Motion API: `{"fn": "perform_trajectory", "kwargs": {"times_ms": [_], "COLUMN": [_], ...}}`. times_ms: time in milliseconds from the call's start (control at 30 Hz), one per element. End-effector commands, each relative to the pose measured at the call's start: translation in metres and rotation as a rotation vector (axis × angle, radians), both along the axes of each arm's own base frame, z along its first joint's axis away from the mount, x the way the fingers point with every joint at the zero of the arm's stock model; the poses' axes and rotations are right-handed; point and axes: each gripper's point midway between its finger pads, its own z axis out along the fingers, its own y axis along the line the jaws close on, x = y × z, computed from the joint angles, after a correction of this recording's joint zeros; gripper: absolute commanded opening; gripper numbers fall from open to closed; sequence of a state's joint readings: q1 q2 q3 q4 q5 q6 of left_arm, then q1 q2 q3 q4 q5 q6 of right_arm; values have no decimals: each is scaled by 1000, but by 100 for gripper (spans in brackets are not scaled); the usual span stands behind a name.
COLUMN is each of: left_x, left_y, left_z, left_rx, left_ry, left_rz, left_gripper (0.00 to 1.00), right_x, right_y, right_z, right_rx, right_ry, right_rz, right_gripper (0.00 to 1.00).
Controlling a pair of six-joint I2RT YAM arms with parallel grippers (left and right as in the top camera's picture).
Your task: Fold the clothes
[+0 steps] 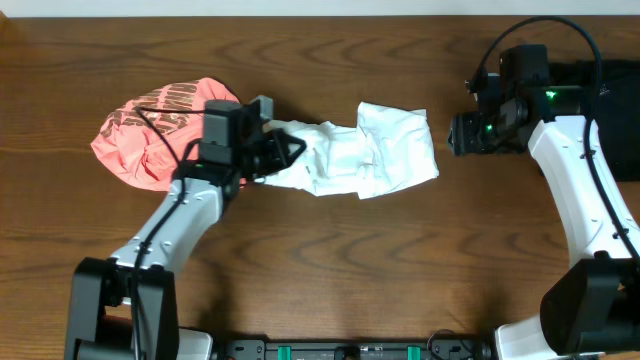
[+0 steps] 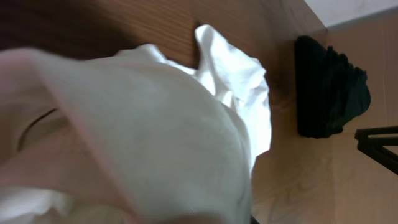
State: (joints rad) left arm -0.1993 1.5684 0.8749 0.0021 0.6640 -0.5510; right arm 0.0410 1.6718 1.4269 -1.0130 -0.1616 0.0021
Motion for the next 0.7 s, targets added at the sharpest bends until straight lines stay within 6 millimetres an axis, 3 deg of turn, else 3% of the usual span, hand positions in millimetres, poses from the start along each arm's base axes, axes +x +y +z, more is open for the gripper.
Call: {"fn": "perform_trajectory", "kwargs": {"times_ms": [0, 200, 433, 667], "left_x": [13, 16, 5, -16], "left_y": [-17, -32, -16, 4], "left_z": [24, 33, 32, 46], "left_rx": [33, 64, 148, 335], "left_ry": [-86, -133, -23, 58], "left_rz": [26, 25, 4, -72], "left_gripper": [6, 6, 6, 6], "right_x": [-2, -6, -10, -11], "right_y": [3, 3, 3, 7], "right_z": [-2, -7, -13, -12], "right_rx": [5, 4, 4, 28], "right_ry": [9, 26, 41, 46], "right_rz": [15, 14, 14, 13], "right_gripper": [62, 61, 62, 61]}}
